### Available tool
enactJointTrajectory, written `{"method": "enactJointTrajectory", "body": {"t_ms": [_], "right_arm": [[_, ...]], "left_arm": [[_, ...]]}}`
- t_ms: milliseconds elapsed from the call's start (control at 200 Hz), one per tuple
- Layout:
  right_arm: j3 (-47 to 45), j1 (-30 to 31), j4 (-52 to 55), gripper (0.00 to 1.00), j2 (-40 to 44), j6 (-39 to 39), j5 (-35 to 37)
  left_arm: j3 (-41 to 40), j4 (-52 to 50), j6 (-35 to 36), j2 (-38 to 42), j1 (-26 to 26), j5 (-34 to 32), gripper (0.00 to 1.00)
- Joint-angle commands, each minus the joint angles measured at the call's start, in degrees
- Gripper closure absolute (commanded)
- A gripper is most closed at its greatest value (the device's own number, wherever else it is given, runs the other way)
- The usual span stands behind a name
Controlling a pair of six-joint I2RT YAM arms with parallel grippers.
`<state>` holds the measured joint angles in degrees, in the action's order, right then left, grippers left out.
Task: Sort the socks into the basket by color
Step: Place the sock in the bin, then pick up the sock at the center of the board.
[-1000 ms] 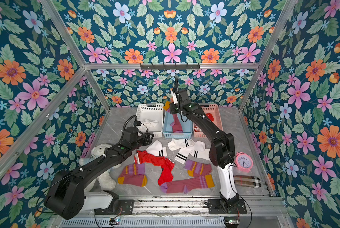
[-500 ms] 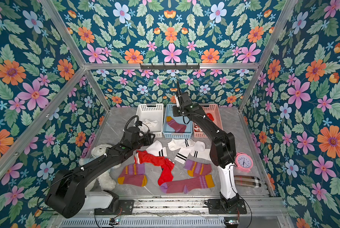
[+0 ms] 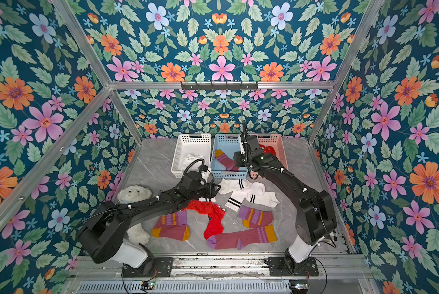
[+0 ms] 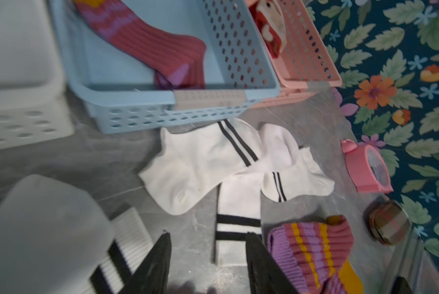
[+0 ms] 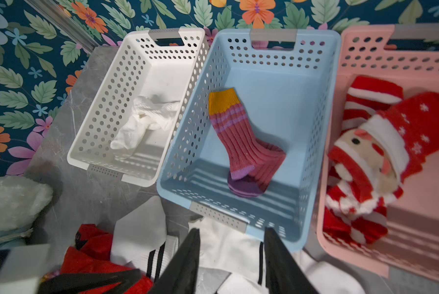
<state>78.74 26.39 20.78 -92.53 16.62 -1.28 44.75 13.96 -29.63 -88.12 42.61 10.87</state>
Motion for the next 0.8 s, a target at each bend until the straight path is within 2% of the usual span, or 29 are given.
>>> {"method": "enactJointTrajectory", "body": {"t_ms": [0, 160, 555, 705, 795], "right_arm": [[-4.60, -0.94, -4.19, 0.56, 3.63, 4.07, 1.51], [-10.99, -2.75, -5.47, 0.56, 8.50, 6.14, 1.24], [-16.72, -6.01, -3.81, 0.55, 14.61, 6.05, 2.25], [-17.12, -6.36, -3.11, 0.55, 15.51, 5.97, 2.15], [-17.69, -6.51, -3.10, 0.55, 16.19, 5.88, 2.24]], "left_arm": [[0.32, 4.60, -0.93, -1.97, 2.25, 1.72, 0.50], [0.38, 4.62, -1.66, -3.72, 4.60, 1.19, 0.50], [-1.31, 1.41, -1.41, -1.60, 11.03, -1.07, 0.51], [-4.86, 1.41, -3.01, 0.75, 12.67, -1.26, 0.52], [-8.47, 0.46, -4.22, 4.37, 13.89, -3.71, 0.52]]}}
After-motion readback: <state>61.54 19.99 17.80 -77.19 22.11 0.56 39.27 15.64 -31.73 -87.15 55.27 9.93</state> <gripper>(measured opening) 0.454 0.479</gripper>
